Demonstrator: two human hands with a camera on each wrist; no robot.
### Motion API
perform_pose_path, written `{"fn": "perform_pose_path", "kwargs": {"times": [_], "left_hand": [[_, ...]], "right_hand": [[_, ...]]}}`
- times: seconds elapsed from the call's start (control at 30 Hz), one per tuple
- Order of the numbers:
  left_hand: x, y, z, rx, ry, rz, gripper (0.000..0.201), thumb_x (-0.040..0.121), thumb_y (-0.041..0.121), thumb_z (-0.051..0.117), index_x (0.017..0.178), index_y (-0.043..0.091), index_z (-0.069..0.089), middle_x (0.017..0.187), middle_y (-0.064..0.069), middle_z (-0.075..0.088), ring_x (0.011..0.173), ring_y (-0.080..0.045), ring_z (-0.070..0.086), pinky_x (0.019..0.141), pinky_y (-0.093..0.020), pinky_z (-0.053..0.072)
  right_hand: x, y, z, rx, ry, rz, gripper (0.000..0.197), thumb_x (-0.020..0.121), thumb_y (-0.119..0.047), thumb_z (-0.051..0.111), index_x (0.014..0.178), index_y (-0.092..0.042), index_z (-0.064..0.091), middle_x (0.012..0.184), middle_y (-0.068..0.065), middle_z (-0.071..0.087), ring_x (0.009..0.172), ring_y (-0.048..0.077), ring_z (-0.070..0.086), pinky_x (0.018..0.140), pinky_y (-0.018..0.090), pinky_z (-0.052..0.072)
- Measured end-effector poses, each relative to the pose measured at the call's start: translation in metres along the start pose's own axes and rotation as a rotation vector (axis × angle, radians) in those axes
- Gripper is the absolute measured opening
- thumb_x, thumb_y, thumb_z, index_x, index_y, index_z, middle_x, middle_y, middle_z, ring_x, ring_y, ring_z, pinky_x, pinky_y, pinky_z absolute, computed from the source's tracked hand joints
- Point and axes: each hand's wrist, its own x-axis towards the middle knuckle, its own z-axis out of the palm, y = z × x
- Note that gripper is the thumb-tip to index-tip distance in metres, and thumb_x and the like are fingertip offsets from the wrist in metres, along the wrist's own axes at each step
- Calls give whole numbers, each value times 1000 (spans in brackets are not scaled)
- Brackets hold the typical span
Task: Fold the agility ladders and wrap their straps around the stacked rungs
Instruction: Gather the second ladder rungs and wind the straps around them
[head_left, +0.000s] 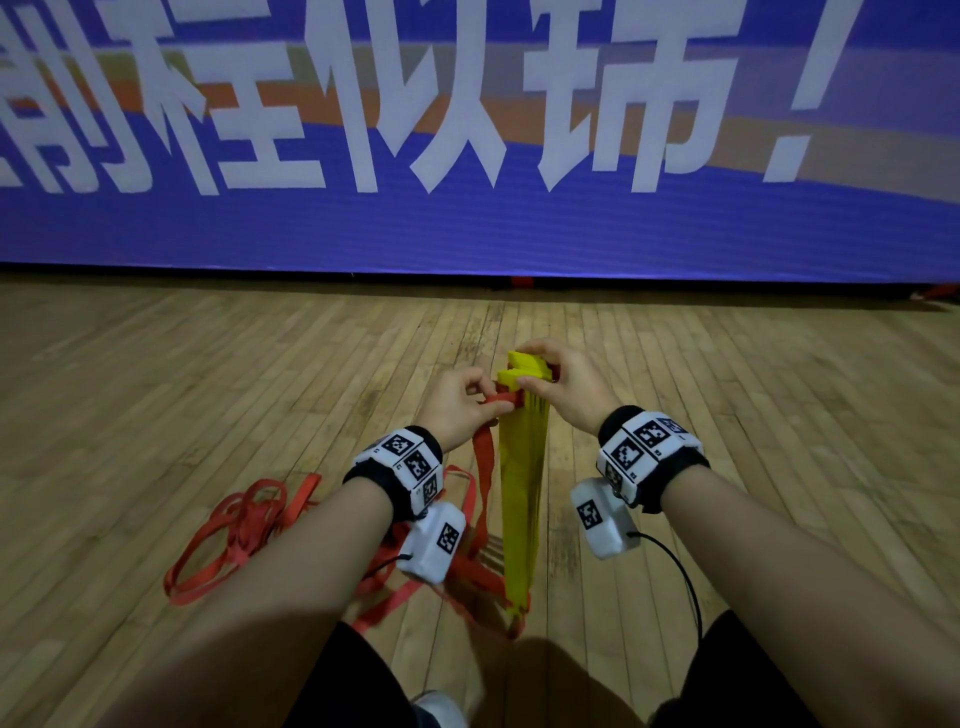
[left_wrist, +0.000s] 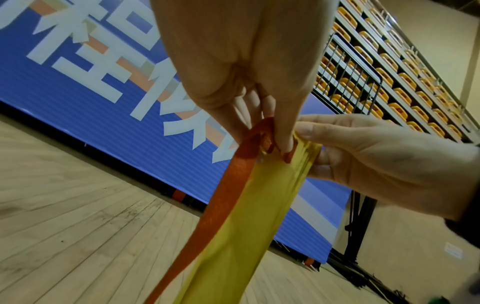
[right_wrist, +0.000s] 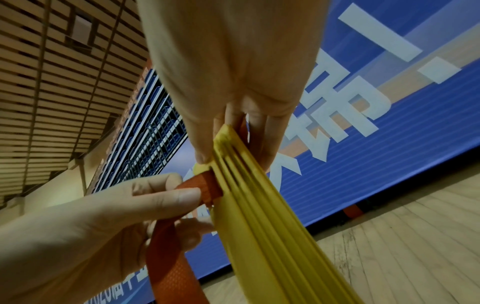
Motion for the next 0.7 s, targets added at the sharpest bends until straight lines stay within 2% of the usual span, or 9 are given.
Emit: {"fn": "perform_pose_path", "kwargs": {"times": [0.1, 0.13, 0.2, 0.27, 0.33, 0.43, 0.53, 0.6, 0.7], "left_hand": [[0, 4, -2, -231, -45, -100, 15, 86, 10, 69, 81, 11, 54, 74, -1, 67, 67, -15, 66, 60, -27, 54], [0, 7, -2, -314, -54, -142, 11, 90, 10, 63, 90, 9, 53, 75, -4, 67, 63, -15, 66, 56, -26, 55], [1, 9, -3, -347, -68, -190, 11, 96, 11, 54, 107, 10, 54, 89, -6, 66, 67, -15, 66, 58, -24, 57], [2, 7, -3, -305, -100, -163, 28, 97, 6, 51, 124, 11, 55, 96, -2, 62, 72, -14, 66, 62, -21, 57], [3, 5, -4, -293, -107, -134, 41, 93, 4, 57, 133, 9, 52, 106, -1, 61, 73, -12, 66, 62, -20, 56], [6, 4, -9, -314, -123, -117, 46, 89, 8, 64, 134, 11, 52, 119, -1, 60, 77, -11, 69, 63, -21, 56], [6, 4, -8, -329, -127, -115, 44, 87, 4, 65, 129, 13, 56, 110, 2, 63, 73, -6, 70, 62, -19, 55], [6, 3, -3, -303, -91, -93, 42, 85, 3, 67, 125, 12, 59, 102, 1, 66, 71, -5, 70, 60, -19, 54], [8, 0, 3, -232, -22, -54, 39, 82, 7, 72, 120, 11, 64, 100, -5, 68, 81, -16, 69, 56, -19, 51]], "right_hand": [[1, 3, -6, 93, -75, 31, 38, 88, -10, 65, 124, -7, 57, 117, 3, 61, 106, 12, 56, 91, 19, 45], [1, 4, -7, 124, -107, 35, 38, 89, -9, 63, 126, -6, 56, 117, 2, 61, 107, 12, 56, 90, 16, 46], [0, 4, -11, 160, -156, 53, 39, 91, -10, 60, 130, -6, 54, 122, 2, 59, 111, 10, 54, 90, 11, 44], [0, 7, -13, 183, -179, 73, 40, 93, -11, 58, 132, -7, 53, 129, 5, 57, 118, 14, 52, 97, 19, 43], [0, 9, -13, 206, -196, 87, 39, 93, -13, 57, 132, -9, 53, 130, 6, 56, 121, 17, 51, 103, 31, 43], [-1, 9, -12, 248, -179, 125, 36, 92, -15, 59, 127, -14, 54, 130, 6, 56, 120, 20, 53, 104, 38, 44], [0, 11, -9, 281, -159, 155, 34, 92, -15, 59, 126, -12, 53, 126, 7, 58, 120, 22, 54, 106, 41, 42], [-1, 11, -5, 303, -190, 171, 39, 95, -14, 55, 133, -10, 49, 131, 9, 56, 122, 22, 53, 107, 39, 41], [-3, 9, 0, 425, -188, 240, 48, 97, -9, 48, 144, -8, 34, 138, 12, 49, 122, 21, 51, 104, 31, 42]]}}
